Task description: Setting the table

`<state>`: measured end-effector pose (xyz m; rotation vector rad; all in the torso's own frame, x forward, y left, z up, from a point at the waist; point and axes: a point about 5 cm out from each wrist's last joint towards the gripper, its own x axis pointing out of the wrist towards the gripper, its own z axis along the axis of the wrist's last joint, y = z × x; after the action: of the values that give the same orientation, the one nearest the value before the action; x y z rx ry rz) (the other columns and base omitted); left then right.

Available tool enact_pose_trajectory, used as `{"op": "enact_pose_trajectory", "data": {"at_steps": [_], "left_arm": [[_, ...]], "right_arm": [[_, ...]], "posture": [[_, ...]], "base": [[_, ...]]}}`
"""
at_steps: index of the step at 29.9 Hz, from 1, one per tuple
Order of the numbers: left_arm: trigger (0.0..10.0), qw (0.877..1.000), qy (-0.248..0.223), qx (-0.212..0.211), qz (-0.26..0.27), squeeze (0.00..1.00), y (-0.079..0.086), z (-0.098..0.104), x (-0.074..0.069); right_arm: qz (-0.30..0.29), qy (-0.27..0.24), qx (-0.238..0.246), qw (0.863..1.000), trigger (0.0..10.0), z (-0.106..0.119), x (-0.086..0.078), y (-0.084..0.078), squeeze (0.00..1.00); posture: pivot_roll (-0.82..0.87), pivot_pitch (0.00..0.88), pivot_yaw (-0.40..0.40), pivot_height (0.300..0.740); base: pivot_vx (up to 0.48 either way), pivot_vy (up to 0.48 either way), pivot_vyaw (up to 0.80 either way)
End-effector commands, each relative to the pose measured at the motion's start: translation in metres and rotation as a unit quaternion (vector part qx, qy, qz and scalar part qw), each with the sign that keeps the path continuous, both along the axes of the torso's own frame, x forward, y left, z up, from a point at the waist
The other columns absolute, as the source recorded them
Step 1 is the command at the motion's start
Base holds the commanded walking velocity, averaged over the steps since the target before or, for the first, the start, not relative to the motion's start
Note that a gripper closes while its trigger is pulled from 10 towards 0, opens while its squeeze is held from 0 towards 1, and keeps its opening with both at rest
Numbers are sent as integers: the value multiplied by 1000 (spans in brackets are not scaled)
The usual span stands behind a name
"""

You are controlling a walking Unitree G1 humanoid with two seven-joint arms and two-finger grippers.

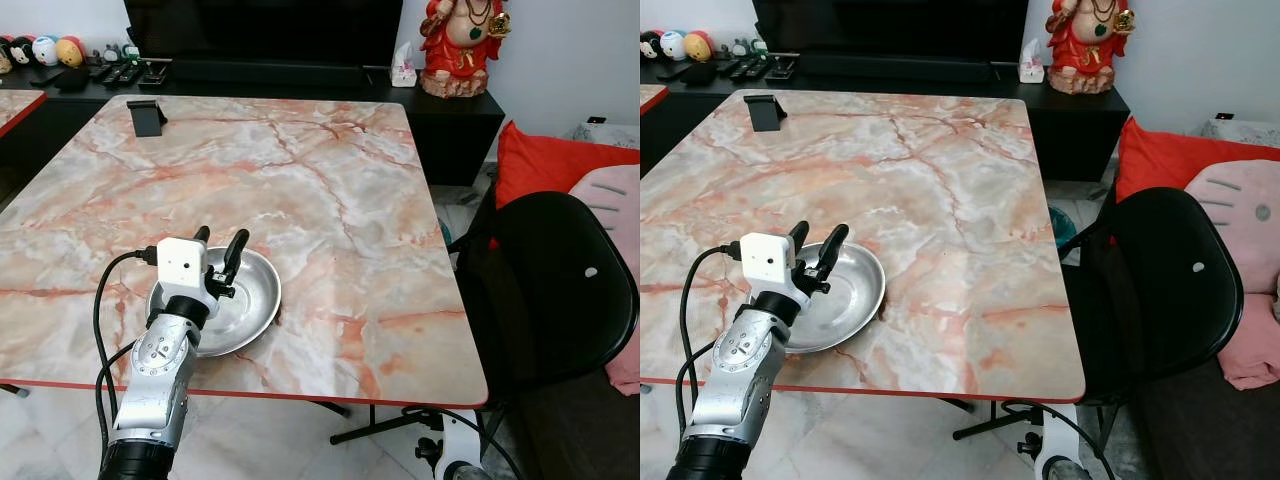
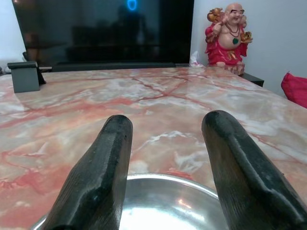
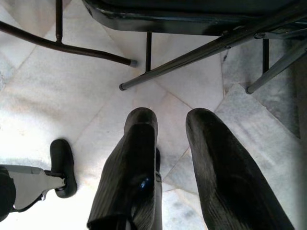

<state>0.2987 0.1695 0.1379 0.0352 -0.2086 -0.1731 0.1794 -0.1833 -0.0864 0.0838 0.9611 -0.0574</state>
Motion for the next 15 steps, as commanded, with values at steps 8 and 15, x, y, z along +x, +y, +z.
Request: {"op": "enact_pose_trajectory", "data": {"at_steps": [8, 15], "left_arm": [[10000, 1000, -3, -5, -1, 0, -3, 2, 4], [10000, 1000, -4, -3, -2, 0, -2, 3, 4]], "right_arm": [[1, 2, -2, 1000, 10000, -1, -2, -1, 0], [1, 3, -2, 1000, 10000, -1, -3, -1, 0]], "posture": [[88, 0, -60, 740], [101, 0, -64, 740]], "base": [[0, 352, 0], [0, 357, 0]]}}
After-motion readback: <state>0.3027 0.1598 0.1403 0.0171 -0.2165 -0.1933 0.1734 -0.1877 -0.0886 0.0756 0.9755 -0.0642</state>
